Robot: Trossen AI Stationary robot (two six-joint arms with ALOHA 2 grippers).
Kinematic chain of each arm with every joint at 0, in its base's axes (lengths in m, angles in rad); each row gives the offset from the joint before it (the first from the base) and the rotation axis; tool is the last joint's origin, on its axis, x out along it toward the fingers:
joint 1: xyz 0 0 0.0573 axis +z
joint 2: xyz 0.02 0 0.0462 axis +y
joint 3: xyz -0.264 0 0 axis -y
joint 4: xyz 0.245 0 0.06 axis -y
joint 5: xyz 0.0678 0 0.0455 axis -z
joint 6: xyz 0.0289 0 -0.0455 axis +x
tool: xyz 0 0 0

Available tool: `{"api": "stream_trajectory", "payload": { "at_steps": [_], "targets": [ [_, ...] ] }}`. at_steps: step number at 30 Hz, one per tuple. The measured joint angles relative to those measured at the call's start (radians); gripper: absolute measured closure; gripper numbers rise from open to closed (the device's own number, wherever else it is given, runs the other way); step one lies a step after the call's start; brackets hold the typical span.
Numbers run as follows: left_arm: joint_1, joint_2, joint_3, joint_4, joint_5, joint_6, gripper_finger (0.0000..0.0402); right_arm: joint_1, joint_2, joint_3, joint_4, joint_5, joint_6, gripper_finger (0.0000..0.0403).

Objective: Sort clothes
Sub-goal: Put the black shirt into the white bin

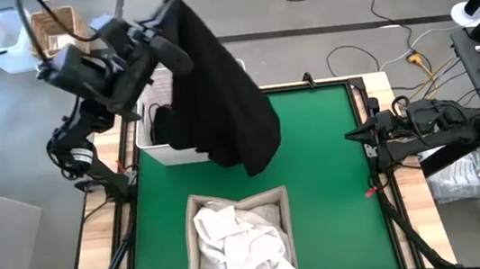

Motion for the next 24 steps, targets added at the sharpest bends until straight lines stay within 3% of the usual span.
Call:
{"api": "stream_trajectory", "payload": {
  "at_steps": [8, 11, 17, 24],
  "targets": [
    [0.041, -0.020, -0.002, -0.002, -0.273, 0.351, 0.0401, 0.000, 0.000, 0.000, 0.004, 0.000, 0.000, 0.0385],
    [0.075, -0.015, -0.001, -0.020, -0.318, 0.439, 0.0401, 0.000, 0.000, 0.000, 0.004, 0.001, 0.000, 0.0385],
    [0.178, 0.016, -0.002, -0.124, -0.332, 0.521, 0.0401, 0.000, 0.000, 0.000, 0.006, 0.001, -0.003, 0.0385],
    [0.318, 0.054, -0.003, -0.359, -0.519, 0.525, 0.0401, 0.000, 0.000, 0.000, 0.005, 0.001, -0.005, 0.0385]
  ]
}}
